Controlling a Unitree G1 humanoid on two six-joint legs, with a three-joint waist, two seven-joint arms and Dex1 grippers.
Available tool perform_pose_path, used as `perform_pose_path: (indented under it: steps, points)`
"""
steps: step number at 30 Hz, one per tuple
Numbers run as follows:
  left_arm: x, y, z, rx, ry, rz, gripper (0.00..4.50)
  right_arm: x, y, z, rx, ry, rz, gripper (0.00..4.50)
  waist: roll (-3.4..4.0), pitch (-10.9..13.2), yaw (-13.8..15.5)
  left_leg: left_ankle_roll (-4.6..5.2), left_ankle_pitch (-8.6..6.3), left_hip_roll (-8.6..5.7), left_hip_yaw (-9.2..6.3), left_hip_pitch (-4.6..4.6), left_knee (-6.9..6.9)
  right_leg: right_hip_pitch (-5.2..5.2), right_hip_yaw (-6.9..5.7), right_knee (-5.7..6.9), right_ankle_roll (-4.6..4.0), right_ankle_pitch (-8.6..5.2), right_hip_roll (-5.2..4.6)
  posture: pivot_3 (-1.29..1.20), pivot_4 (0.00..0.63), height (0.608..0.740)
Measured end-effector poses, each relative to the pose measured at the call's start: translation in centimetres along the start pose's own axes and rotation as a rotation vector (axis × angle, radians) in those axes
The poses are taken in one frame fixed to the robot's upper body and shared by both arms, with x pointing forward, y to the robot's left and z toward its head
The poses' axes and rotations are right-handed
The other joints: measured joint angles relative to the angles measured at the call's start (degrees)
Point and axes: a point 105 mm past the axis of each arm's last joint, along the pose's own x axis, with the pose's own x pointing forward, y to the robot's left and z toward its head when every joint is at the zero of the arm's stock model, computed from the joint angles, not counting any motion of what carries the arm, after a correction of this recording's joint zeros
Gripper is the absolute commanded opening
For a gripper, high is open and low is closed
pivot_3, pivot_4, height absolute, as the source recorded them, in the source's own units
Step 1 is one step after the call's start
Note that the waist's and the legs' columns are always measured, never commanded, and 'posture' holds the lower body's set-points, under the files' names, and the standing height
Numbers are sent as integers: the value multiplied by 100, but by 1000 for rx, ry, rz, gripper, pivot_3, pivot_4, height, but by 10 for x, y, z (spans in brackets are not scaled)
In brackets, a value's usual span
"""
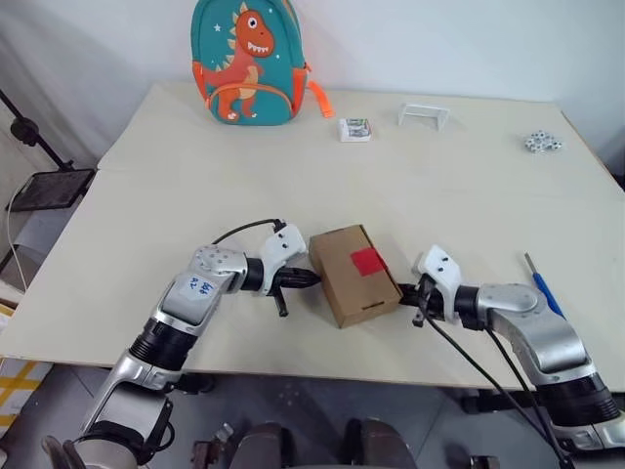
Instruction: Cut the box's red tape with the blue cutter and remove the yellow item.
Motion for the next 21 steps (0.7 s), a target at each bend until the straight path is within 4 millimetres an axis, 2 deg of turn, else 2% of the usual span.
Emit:
perform_pose_path:
  steps: [9, 14, 16, 19, 21]
  points:
    - [3, 4, 2, 3, -7, 9, 0, 1, 15, 0, 14, 6, 15, 26, 0, 0, 2, 0, 0, -1, 0, 0, 0, 0, 0, 0, 0, 0, 0, 0, 150, 740]
    - [1, 4, 1, 11, 5, 3, 0, 0, 12, -2, 22, 3, -12, 26, 0, 0, 1, 0, 0, -2, 1, 0, 0, 0, -1, 0, 0, 0, 0, 0, 150, 740]
    - [-7, 6, -3, 22, 35, -5, 0, -10, 8, -8, 38, 20, -31, 26, 0, 0, 14, 0, 0, -2, -1, 0, -1, 0, -2, 0, 0, 0, 0, 0, 150, 740]
    - [-33, 16, -10, 34, 75, 10, 0, -37, 0, -7, 107, 19, -68, 26, -2, 1, 16, 0, 0, -1, -1, -1, -1, 0, -2, -2, 0, 0, -2, 0, 150, 740]
    - [-44, 20, -2, 72, 33, 6, 0, -49, -5, 3, 151, -10, -93, 397, -2, 1, 15, 0, 0, -1, 0, 1, 0, 2, 0, -2, 0, 0, -9, 0, 150, 740]
